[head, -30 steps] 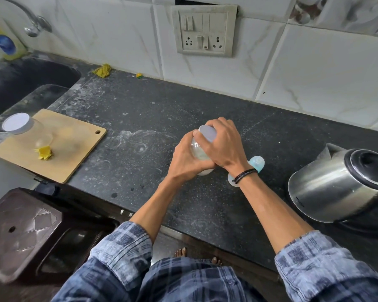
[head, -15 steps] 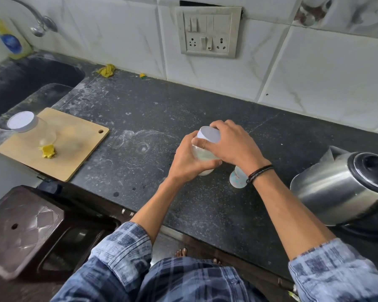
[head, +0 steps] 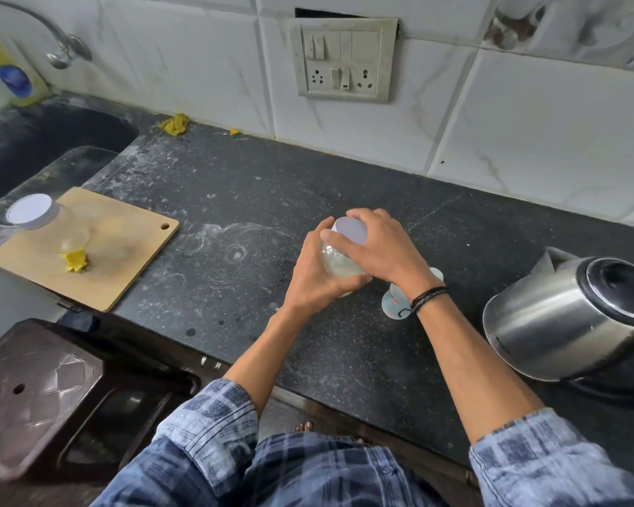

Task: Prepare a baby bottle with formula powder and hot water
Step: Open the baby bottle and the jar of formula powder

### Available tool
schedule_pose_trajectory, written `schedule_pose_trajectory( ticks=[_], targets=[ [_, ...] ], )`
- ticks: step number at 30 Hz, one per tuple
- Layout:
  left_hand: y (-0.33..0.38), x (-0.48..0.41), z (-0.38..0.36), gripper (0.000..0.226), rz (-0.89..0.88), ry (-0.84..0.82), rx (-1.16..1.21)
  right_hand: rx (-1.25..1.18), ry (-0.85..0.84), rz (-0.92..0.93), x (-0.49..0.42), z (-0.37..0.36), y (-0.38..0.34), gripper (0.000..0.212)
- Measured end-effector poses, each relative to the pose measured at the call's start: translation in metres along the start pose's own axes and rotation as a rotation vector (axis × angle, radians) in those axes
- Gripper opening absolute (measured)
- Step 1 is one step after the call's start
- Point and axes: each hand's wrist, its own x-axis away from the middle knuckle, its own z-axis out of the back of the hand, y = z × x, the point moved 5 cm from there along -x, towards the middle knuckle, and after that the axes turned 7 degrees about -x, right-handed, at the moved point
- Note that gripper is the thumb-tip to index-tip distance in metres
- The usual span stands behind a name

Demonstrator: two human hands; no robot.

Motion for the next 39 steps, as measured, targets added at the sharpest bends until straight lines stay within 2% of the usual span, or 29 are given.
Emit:
schedule_pose_trajectory(
  ticks=[2,5,8,11,13,15,19,21,24,28,32,34,37,39],
  targets=[
    [-0.004,0.001,-0.001,0.110,-0.001,-0.016,-0.023,0.050,0.001,-0.018,0.001,-0.002,0.000,0.067],
    [-0.011,0.003,-0.006,0.107,-0.008,-0.056,-0.034,-0.078,-0.130,0.014,0.001,-0.004,-0.002,0.052],
    [-0.018,0.006,-0.010,0.110,0.007,-0.061,-0.020,-0.215,-0.181,-0.057,0.001,-0.002,-0.001,0.062],
    [-0.024,0.008,-0.011,0.116,0.026,-0.036,-0.018,-0.070,-0.131,-0.191,0.001,-0.001,0.006,0.084],
    [-0.026,0.008,-0.011,0.117,0.031,-0.031,-0.026,0.036,-0.122,-0.191,0.001,-0.002,0.007,0.076],
    [-0.027,0.007,-0.012,0.118,0.027,-0.037,-0.038,-0.014,-0.139,-0.165,0.000,-0.002,0.005,0.060],
    [-0.028,0.004,-0.015,0.114,0.016,-0.019,-0.075,-0.110,-0.248,-0.133,-0.002,-0.004,0.003,0.081],
    [-0.028,0.001,-0.016,0.112,0.021,0.002,-0.111,-0.070,-0.202,-0.162,-0.004,-0.007,0.007,0.087],
    [-0.030,-0.002,-0.018,0.110,0.035,0.005,-0.140,0.034,-0.093,-0.159,-0.005,-0.008,0.008,0.074],
    [-0.035,-0.006,-0.019,0.107,0.026,-0.034,-0.130,-0.022,-0.188,-0.079,-0.004,-0.011,0.002,0.066],
    [-0.040,-0.011,-0.020,0.102,0.011,-0.067,-0.141,-0.008,-0.215,-0.099,-0.005,-0.015,0.010,0.080],
    [-0.042,-0.011,-0.021,0.101,0.009,-0.081,-0.132,0.004,-0.173,-0.150,-0.006,-0.017,0.015,0.086],
    [-0.046,-0.012,-0.023,0.099,-0.010,-0.116,-0.132,0.053,-0.057,-0.191,-0.005,-0.013,0.019,0.073],
    [-0.046,-0.012,-0.024,0.099,-0.020,-0.136,-0.120,0.040,-0.062,-0.161,-0.005,-0.014,0.018,0.067]
  ],
)
